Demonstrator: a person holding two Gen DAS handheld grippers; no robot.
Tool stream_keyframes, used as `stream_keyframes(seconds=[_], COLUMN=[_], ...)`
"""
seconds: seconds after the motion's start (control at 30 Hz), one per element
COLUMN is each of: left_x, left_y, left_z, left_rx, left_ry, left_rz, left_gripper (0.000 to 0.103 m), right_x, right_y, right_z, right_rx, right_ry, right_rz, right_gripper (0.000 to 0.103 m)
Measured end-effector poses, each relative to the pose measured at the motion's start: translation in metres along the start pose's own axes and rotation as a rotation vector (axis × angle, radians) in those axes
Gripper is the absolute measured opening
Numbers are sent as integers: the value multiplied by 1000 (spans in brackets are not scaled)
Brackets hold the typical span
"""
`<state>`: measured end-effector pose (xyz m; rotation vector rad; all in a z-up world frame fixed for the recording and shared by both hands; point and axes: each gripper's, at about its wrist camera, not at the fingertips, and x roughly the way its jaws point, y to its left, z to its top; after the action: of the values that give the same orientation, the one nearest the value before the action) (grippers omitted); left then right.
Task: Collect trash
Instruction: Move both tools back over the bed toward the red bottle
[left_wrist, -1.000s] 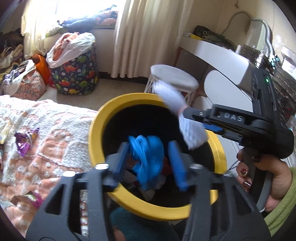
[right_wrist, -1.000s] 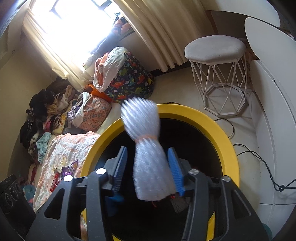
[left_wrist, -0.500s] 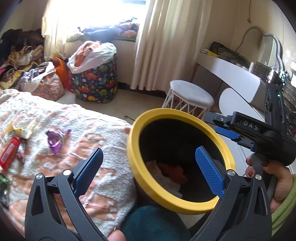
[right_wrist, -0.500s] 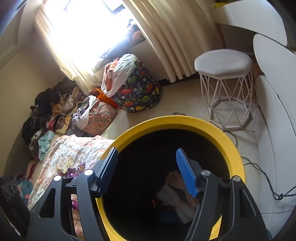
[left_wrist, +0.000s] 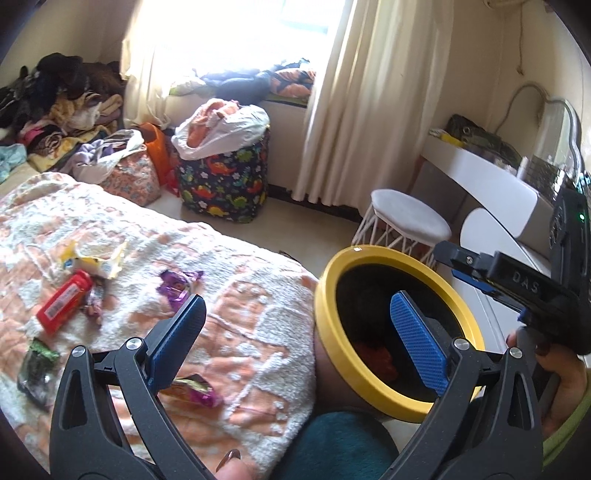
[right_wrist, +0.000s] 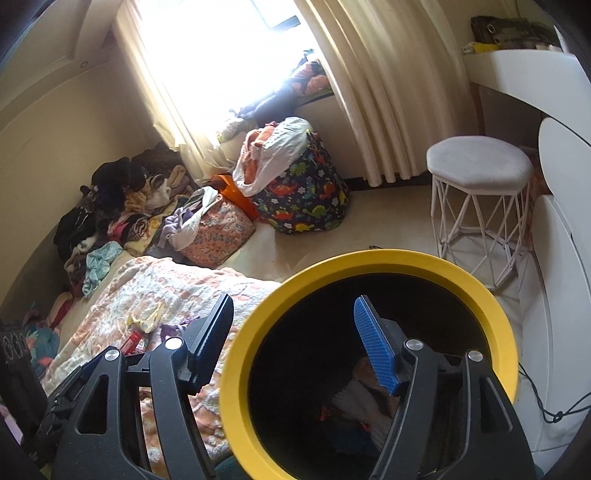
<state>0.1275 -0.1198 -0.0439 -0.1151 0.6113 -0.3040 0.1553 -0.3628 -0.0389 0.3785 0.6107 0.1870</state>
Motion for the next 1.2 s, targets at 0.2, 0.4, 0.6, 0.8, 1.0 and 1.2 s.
stream_keyframes(seconds=[0.2, 0.4, 0.6, 0.8, 1.0, 1.2], left_x=[-10, -20, -27, -35, -41, -48], left_y=[19, 37, 54, 71, 88, 104], left_z=[5, 6, 6, 7, 7, 6], left_rx=[-47, -84, -118, -148, -181, -201], left_ry=[-28, -44, -57, -72, -81, -90], left_rz=[20, 43, 68, 94, 125, 155], left_gripper=[92, 92, 92, 92, 92, 92], right_x=[-1, 2, 6, 8, 10, 14], right_y=[26, 52, 77, 94, 108, 125], right_z=[-4, -12, -21, -29, -39, -50], right_rx=[-59, -121, -177, -219, -261, -311], right_ry=[-8, 9, 38, 55, 81, 112], right_rz=[42, 82, 115, 143, 173, 204], right_gripper=[68, 69, 69, 70, 71, 72])
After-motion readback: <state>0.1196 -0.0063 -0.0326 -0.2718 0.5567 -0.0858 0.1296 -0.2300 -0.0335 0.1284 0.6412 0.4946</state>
